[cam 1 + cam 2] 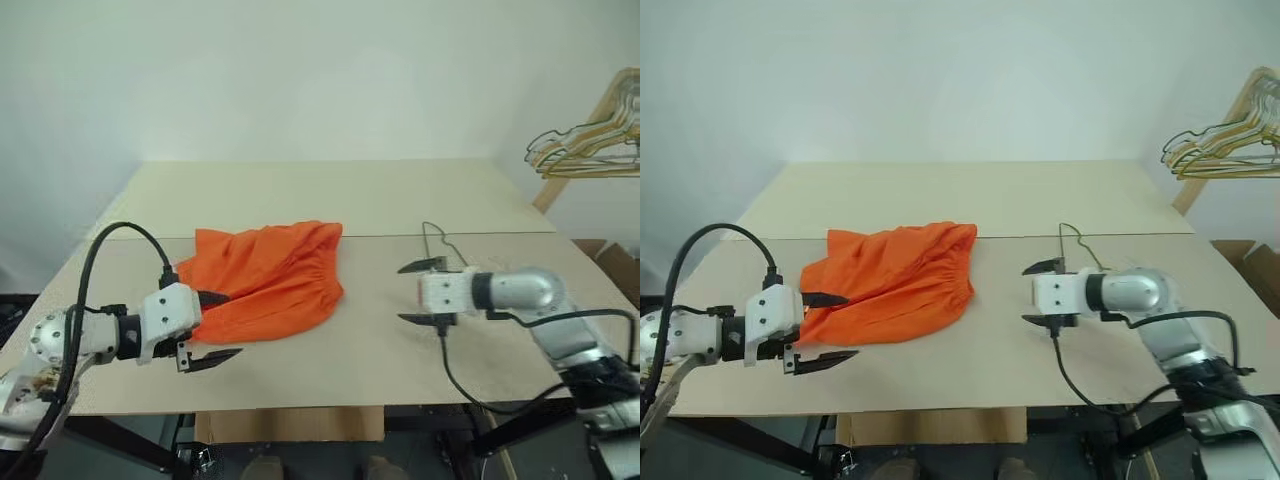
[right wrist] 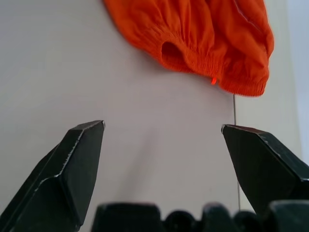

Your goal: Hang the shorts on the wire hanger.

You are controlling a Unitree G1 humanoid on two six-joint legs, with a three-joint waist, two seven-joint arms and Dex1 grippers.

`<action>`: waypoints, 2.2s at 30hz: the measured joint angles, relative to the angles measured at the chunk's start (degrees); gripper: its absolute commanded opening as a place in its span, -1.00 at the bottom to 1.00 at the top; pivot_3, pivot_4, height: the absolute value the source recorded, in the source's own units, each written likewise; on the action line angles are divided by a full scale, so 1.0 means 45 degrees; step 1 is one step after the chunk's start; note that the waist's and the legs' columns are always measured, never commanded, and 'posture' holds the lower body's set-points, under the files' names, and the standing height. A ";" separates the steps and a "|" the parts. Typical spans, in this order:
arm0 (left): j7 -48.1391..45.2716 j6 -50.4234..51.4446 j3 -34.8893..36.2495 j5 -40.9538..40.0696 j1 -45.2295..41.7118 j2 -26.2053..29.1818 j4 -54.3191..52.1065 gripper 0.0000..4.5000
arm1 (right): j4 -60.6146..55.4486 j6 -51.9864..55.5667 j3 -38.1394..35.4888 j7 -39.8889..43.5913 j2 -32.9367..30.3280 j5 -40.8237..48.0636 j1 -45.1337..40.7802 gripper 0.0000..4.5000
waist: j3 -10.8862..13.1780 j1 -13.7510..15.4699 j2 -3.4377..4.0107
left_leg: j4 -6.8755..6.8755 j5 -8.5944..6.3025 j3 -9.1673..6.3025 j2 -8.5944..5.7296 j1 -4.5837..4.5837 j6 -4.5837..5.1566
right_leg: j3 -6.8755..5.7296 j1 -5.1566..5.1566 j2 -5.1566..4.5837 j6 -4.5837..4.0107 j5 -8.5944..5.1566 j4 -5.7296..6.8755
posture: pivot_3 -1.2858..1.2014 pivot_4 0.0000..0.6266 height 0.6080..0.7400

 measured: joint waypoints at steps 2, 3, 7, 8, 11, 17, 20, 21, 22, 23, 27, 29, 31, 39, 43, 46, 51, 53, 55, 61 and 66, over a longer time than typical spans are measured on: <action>-0.0129 -0.0156 -0.0188 0.0276 0.0276 0.0121 0.0304 1.00 | 0.0900 -0.0763 0.0580 -0.0634 0.0655 -0.0809 -0.0666 0.99 | 0.0000 -0.0164 0.0000 | -0.0001 0.0000 0.0003 0.0001 0.0002 0.0000 | 0.0004 0.0000 -0.0001 -0.0028 0.0013 0.0002 | 0.11 -1.00 1.00; -0.0193 -0.0160 -0.0247 0.0307 0.0403 0.0130 0.0395 1.00 | 0.1432 -0.1110 0.0841 -0.1014 0.0964 -0.1257 -0.1002 0.99 | 0.0001 -0.0211 -0.0002 | 0.0000 0.0000 0.0004 0.0001 -0.0004 0.0000 | 0.0006 -0.0005 -0.0002 -0.0029 0.0014 0.0002 | 0.11 -1.00 1.00; -0.0228 -0.0231 -0.0278 0.0545 0.0830 0.0157 0.0492 1.00 | 0.3425 -0.2365 0.1907 -0.2166 0.2220 -0.2661 -0.2335 0.99 | 0.0003 -0.0329 -0.0005 | -0.0002 0.0000 0.0004 0.0003 -0.0008 0.0000 | 0.0010 -0.0014 -0.0002 -0.0035 0.0016 0.0006 | 0.13 -1.00 1.00; -0.0220 -0.0267 -0.0279 0.0693 0.0936 0.0196 0.0498 1.00 | 0.3866 -0.2729 0.2150 -0.2261 0.2393 -0.2904 -0.2630 0.99 | 0.0003 -0.0336 -0.0006 | -0.0003 0.0000 0.0005 0.0003 -0.0007 0.0001 | 0.0010 -0.0014 -0.0002 -0.0036 0.0015 0.0007 | 0.13 -1.00 1.00; -0.0179 -0.0393 -0.0253 0.0896 0.1245 0.0251 0.0519 1.00 | 0.4941 -0.3519 0.2664 -0.2667 0.2859 -0.3504 -0.3285 0.99 | 0.0003 -0.0300 -0.0006 | -0.0005 0.0000 0.0005 0.0001 -0.0009 0.0001 | 0.0010 -0.0014 -0.0007 -0.0037 0.0016 0.0007 | 0.15 -1.00 1.00; 0.0048 -0.0413 -0.0131 0.0985 0.1640 0.0226 0.0393 1.00 | 0.7021 -0.4834 0.3664 -0.3736 0.3940 -0.4656 -0.4307 0.99 | 0.0002 -0.0260 -0.0006 | -0.0004 0.0000 0.0005 0.0003 0.0002 0.0000 | 0.0012 -0.0021 -0.0006 -0.0048 0.0015 0.0042 | 0.16 -1.00 1.00; 0.0188 -0.0394 -0.0103 0.0980 0.1823 0.0206 0.0178 1.00 | 0.7726 -0.5366 0.4004 -0.4195 0.4224 -0.5058 -0.4713 0.99 | 0.0002 -0.0225 -0.0006 | -0.0005 0.0001 0.0004 0.0002 0.0001 -0.0001 | 0.0013 -0.0030 -0.0006 -0.0054 0.0012 0.0056 | 0.17 -1.00 1.00; 0.0230 -0.0379 -0.0094 0.0979 0.1896 0.0193 0.0148 1.00 | 0.8057 -0.5547 0.4091 -0.4379 0.4338 -0.5233 -0.4879 0.99 | 0.0002 -0.0212 -0.0006 | -0.0005 0.0001 0.0004 0.0002 0.0000 -0.0001 | 0.0013 -0.0036 -0.0006 -0.0056 0.0011 0.0059 | 0.17 -1.00 1.00; 0.0238 -0.0375 -0.0094 0.0979 0.1908 0.0192 0.0142 1.00 | 0.8120 -0.5568 0.4108 -0.4422 0.4361 -0.5263 -0.4910 0.99 | 0.0002 -0.0207 -0.0006 | -0.0005 0.0001 0.0004 0.0002 0.0000 -0.0001 | 0.0013 -0.0037 -0.0006 -0.0056 0.0011 0.0060 | 0.17 -1.00 1.00; 0.0269 -0.0371 -0.0094 0.0979 0.1927 0.0179 0.0096 1.00 | 0.8245 -0.5607 0.4122 -0.4538 0.4404 -0.5358 -0.4938 0.91 | 0.0002 -0.0169 -0.0006 | -0.0006 0.0001 0.0004 0.0003 -0.0001 -0.0001 | 0.0012 -0.0039 -0.0006 -0.0058 0.0009 0.0061 | 0.17 -1.00 1.00; 0.0428 -0.0212 -0.0059 0.0976 0.2033 0.0154 -0.0062 1.00 | 0.9785 -0.5916 0.4595 -0.5245 0.4907 -0.6127 -0.5646 0.46 | 0.0002 -0.0136 -0.0006 | -0.0008 0.0003 0.0005 0.0004 -0.0003 -0.0006 | 0.0012 -0.0053 -0.0004 -0.0065 0.0009 0.0077 | 0.17 -1.00 1.00; 0.0465 -0.0159 -0.0059 0.0976 0.2087 0.0149 -0.0077 1.00 | 1.0368 -0.6104 0.4788 -0.5419 0.4933 -0.6359 -0.5892 0.14 | 0.0002 -0.0137 -0.0006 | -0.0009 0.0003 0.0006 0.0003 -0.0004 -0.0006 | 0.0013 -0.0054 -0.0004 -0.0065 0.0008 0.0075 | 0.17 -1.00 1.00; 0.0494 -0.0145 -0.0059 0.0976 0.2172 0.0140 -0.0093 1.00 | 1.0829 -0.6141 0.4951 -0.5562 0.4967 -0.6534 -0.6021 -0.18 | 0.0002 -0.0136 -0.0006 | -0.0013 0.0003 0.0006 0.0003 -0.0005 -0.0006 | 0.0013 -0.0057 -0.0005 -0.0066 0.0008 0.0074 | 0.18 -1.00 1.00; 0.0588 -0.0121 -0.0057 0.0974 0.2334 0.0125 -0.0235 1.00 | 1.1448 -0.6252 0.4966 -0.5425 0.5050 -0.6457 -0.6028 -0.99 | 0.0002 -0.0135 -0.0005 | -0.0018 0.0004 0.0004 0.0003 -0.0004 -0.0006 | 0.0013 -0.0059 -0.0004 -0.0068 0.0007 0.0078 | 0.17 -1.00 1.00; 0.0624 -0.0408 -0.0056 0.1342 0.2296 0.0209 -0.0008 1.00 | 1.0777 -0.6481 0.4715 -0.4625 0.4501 -0.5727 -0.5587 -0.99 | 0.0002 -0.0068 -0.0006 | -0.0018 0.0003 0.0000 0.0000 -0.0007 -0.0006 | 0.0009 -0.0056 -0.0006 -0.0065 0.0005 0.0072 | 0.17 -1.00 1.00; 0.0609 -0.0913 -0.0114 0.1801 0.1972 0.0417 0.0684 1.00 | 0.9337 -0.6458 0.4287 -0.4069 0.3661 -0.5029 -0.4555 -0.99 | 0.0002 0.0036 -0.0006 | -0.0018 0.0003 0.0000 0.0000 -0.0012 -0.0005 | 0.0008 -0.0056 -0.0006 -0.0065 0.0004 0.0068 | 0.15 -1.00 1.00; 0.0269 -0.2335 -0.0330 0.2581 0.1049 0.1133 0.2610 1.00 | 0.6601 -0.5929 0.3677 -0.3028 0.2207 -0.4193 -0.2977 -0.99 | 0.0002 -0.0029 -0.0005 | -0.0018 0.0003 0.0010 0.0002 -0.0004 -0.0005 | 0.0013 -0.0056 -0.0004 -0.0068 0.0003 0.0070 | 0.12 -1.00 1.00; 0.0147 -0.3002 -0.0550 0.2865 0.0602 0.1193 0.3688 1.00 | 0.5707 -0.5536 0.3385 -0.2698 0.1809 -0.3915 -0.2497 -0.99 | 0.0002 -0.0102 -0.0005 | -0.0018 0.0003 0.0016 0.0002 -0.0003 -0.0005 | 0.0016 -0.0054 -0.0005 -0.0068 0.0002 0.0071 | 0.11 -1.00 1.00; 0.0019 -0.3748 -0.1087 0.3176 -0.0150 0.1083 0.4923 1.00 | 0.4752 -0.5061 0.3148 -0.2432 0.1469 -0.3674 -0.2018 -0.99 | 0.0002 -0.0156 -0.0006 | -0.0018 0.0004 0.0019 0.0003 -0.0002 -0.0005 | 0.0017 -0.0053 -0.0003 -0.0068 0.0003 0.0070 | 0.09 -1.00 1.00; -0.0358 -0.5505 -0.2148 0.3669 -0.2198 0.0277 0.7667 1.00 | 0.3114 -0.3853 0.2746 -0.2147 0.1259 -0.3322 -0.1352 -0.99 | -0.0003 -0.0330 -0.0014 | -0.0017 0.0003 0.0042 0.0000 -0.0006 -0.0005 | 0.0035 -0.0056 -0.0005 -0.0064 0.0006 0.0069 | 0.07 -1.00 1.00; -0.1815 -0.5668 -0.2244 0.2486 -0.2525 -0.0253 0.7993 1.00 | 0.2608 -0.3313 0.2572 -0.2147 0.1258 -0.3238 -0.1204 -0.99 | -0.0006 -0.0516 -0.0018 | -0.0017 0.0003 0.0050 0.0002 -0.0011 -0.0004 | 0.0042 -0.0063 -0.0006 -0.0060 0.0006 0.0066 | 0.06 -1.00 1.00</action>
